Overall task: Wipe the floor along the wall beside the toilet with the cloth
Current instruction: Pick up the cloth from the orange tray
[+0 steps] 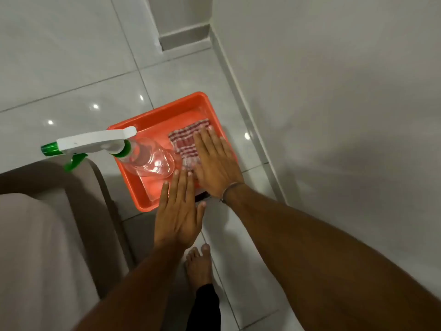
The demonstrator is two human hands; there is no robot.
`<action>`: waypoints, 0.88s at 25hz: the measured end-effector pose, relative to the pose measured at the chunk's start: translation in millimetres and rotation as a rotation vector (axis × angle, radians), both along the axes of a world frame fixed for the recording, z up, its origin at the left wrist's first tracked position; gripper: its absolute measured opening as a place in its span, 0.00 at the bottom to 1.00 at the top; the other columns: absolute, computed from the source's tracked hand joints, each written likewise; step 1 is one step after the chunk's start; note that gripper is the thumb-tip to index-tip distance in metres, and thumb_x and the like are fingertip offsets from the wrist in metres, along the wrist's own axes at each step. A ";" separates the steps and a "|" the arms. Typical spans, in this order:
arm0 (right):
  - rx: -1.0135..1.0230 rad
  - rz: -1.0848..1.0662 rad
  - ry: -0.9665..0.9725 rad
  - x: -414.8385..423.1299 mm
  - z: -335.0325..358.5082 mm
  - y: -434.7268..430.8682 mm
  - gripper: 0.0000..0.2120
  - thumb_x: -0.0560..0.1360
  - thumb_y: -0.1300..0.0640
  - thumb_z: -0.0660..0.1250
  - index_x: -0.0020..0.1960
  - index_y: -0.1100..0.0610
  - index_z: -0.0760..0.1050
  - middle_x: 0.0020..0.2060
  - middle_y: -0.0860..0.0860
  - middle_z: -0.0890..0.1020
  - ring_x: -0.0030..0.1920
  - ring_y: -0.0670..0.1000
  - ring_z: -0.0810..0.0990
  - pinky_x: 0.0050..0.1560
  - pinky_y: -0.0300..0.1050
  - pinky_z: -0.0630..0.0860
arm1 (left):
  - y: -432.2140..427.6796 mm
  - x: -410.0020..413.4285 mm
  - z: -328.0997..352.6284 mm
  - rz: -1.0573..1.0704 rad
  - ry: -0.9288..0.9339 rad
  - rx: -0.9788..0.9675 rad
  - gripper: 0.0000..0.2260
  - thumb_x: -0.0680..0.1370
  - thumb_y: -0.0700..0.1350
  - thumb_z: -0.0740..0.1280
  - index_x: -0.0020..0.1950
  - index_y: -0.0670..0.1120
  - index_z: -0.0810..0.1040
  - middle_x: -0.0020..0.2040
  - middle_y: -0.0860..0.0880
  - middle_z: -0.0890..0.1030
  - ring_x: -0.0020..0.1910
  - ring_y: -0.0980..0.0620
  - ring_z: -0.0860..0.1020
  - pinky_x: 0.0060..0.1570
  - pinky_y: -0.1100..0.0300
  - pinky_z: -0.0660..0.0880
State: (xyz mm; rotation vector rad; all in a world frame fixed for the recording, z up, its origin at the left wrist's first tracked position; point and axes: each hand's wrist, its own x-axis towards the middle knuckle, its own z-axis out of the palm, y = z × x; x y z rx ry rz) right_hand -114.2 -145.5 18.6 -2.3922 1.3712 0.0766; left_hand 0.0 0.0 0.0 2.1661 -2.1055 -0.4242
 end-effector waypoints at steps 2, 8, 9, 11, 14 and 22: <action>0.024 0.073 0.090 15.4 -23.7 -17.9 0.39 0.84 0.36 0.49 0.84 0.58 0.39 0.85 0.59 0.44 0.85 0.60 0.40 0.84 0.61 0.42 | -7.9 6.2 -14.3 0.019 0.061 -0.009 0.33 0.88 0.54 0.57 0.89 0.40 0.55 0.89 0.40 0.53 0.90 0.41 0.52 0.88 0.39 0.52; 0.120 0.201 0.220 19.2 -72.1 -37.9 0.48 0.80 0.29 0.54 0.83 0.54 0.32 0.83 0.61 0.36 0.83 0.65 0.34 0.83 0.68 0.41 | -4.5 10.4 -41.1 0.036 0.100 -0.054 0.32 0.88 0.54 0.57 0.87 0.37 0.58 0.89 0.38 0.57 0.89 0.40 0.55 0.86 0.35 0.58; 0.127 0.200 0.215 20.5 -73.3 -38.7 0.48 0.80 0.28 0.53 0.83 0.53 0.32 0.83 0.61 0.35 0.83 0.65 0.33 0.83 0.67 0.39 | -4.9 10.4 -41.8 0.042 0.096 -0.051 0.32 0.88 0.54 0.57 0.87 0.37 0.58 0.89 0.38 0.57 0.89 0.40 0.55 0.86 0.35 0.58; 0.152 0.191 0.197 23.5 -75.2 -40.6 0.47 0.81 0.29 0.54 0.83 0.53 0.31 0.83 0.60 0.33 0.82 0.64 0.32 0.82 0.65 0.35 | -5.4 10.1 -43.0 0.052 0.097 -0.031 0.33 0.88 0.55 0.57 0.88 0.38 0.57 0.89 0.38 0.56 0.89 0.40 0.54 0.86 0.36 0.57; 0.117 0.137 0.158 25.8 -80.5 -43.0 0.46 0.82 0.38 0.63 0.84 0.50 0.34 0.84 0.57 0.36 0.83 0.62 0.33 0.81 0.63 0.35 | -5.4 7.8 -44.5 0.056 0.081 -0.011 0.33 0.88 0.56 0.56 0.88 0.39 0.56 0.89 0.38 0.57 0.89 0.40 0.55 0.86 0.35 0.58; 0.116 -0.022 -0.118 21.0 -38.4 -36.7 0.38 0.81 0.53 0.70 0.84 0.56 0.54 0.85 0.57 0.54 0.85 0.61 0.47 0.83 0.65 0.49 | -2.5 3.6 -29.6 0.052 0.065 -0.005 0.34 0.88 0.57 0.55 0.89 0.39 0.53 0.89 0.39 0.54 0.90 0.41 0.51 0.88 0.40 0.51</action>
